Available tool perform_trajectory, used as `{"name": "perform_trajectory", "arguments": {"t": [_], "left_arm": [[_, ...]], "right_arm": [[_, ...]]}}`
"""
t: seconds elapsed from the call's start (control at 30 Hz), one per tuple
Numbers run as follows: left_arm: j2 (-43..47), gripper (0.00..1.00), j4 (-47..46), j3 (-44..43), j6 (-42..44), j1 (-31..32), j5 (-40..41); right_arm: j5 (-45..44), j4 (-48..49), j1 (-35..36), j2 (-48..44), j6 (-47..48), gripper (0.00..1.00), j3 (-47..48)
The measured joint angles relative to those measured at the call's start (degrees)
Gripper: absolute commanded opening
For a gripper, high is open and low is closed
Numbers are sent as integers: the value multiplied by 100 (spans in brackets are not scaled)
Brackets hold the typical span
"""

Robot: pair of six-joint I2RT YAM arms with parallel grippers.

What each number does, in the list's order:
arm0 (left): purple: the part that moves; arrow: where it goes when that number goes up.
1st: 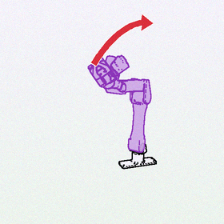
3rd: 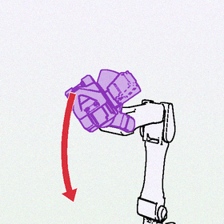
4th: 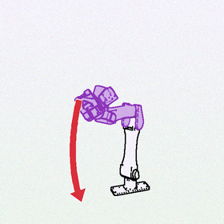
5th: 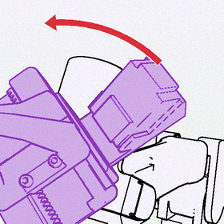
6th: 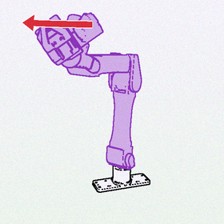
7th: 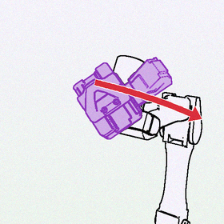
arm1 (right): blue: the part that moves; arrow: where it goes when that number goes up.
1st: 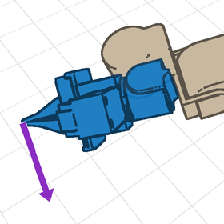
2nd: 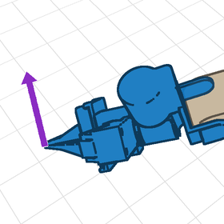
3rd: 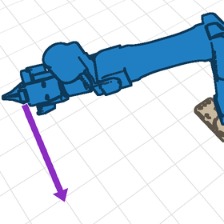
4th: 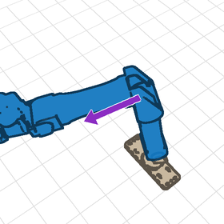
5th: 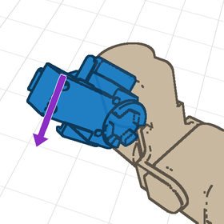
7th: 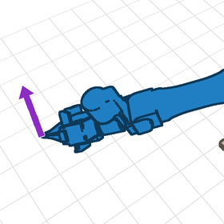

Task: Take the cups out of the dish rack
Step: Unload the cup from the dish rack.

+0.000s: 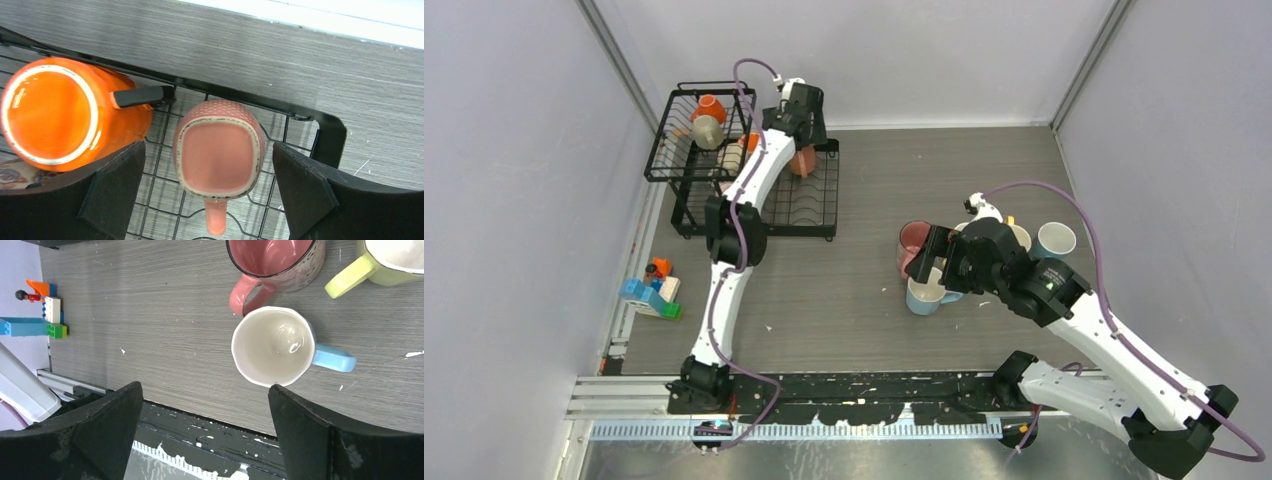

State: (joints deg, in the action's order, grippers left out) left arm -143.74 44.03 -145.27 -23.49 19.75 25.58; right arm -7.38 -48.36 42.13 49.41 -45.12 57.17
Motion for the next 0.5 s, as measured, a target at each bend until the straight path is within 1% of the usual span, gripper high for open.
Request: {"name": "perform_trajectory", "arguments": {"t": [0.1,0.27,0.5], "left_arm": [[-125,98,4,0,4,0,-87],[-313,92,24,0,11,-7,-190],[-348,92,24,0,13,-48,-321]], "right_arm": [[22,26,0,63,-2,100,0],[68,57,0,129,-2,100,0],[111,76,0,175,-2,100,0]]}}
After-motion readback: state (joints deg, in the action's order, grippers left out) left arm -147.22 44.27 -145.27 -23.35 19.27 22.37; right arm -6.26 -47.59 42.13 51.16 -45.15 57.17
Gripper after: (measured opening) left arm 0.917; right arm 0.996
